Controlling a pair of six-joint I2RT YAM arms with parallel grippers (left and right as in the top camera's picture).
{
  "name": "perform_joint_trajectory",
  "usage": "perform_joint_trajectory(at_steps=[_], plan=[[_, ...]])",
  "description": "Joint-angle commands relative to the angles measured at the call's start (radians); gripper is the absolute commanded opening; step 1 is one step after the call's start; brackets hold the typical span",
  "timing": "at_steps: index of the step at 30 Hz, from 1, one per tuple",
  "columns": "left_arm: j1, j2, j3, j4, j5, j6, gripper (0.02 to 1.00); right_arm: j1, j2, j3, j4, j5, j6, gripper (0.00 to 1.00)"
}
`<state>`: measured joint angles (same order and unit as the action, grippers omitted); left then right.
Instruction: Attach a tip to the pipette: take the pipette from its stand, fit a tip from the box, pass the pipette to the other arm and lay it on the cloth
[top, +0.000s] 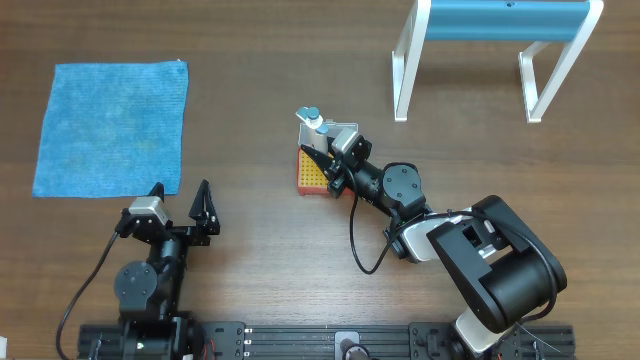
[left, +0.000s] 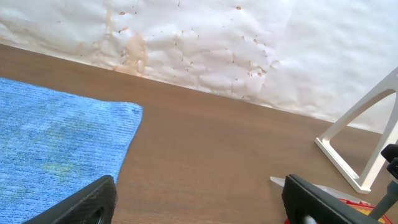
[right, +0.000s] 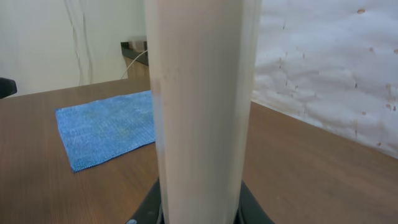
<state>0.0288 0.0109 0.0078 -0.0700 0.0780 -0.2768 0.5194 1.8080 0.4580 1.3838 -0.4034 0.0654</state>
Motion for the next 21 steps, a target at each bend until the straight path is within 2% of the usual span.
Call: perform_joint_trajectory(at_steps=[1,10,21], plan=[[-0.004,-0.007,-0.002,-0.006,-0.012,0.009,0.86,0.008,0.004,0.013,-0.006,-0.01,-0.018,0.08],[-0.004,-0.007,-0.002,-0.006,-0.012,0.009,0.862,0.005,0.047,0.006,-0.042,-0.009,-0.018,0.08],[-0.004,-0.007,-0.002,-0.006,-0.012,0.009,0.858,0.004,0.098,-0.019,0.075,-0.009,-0.018,0.08]])
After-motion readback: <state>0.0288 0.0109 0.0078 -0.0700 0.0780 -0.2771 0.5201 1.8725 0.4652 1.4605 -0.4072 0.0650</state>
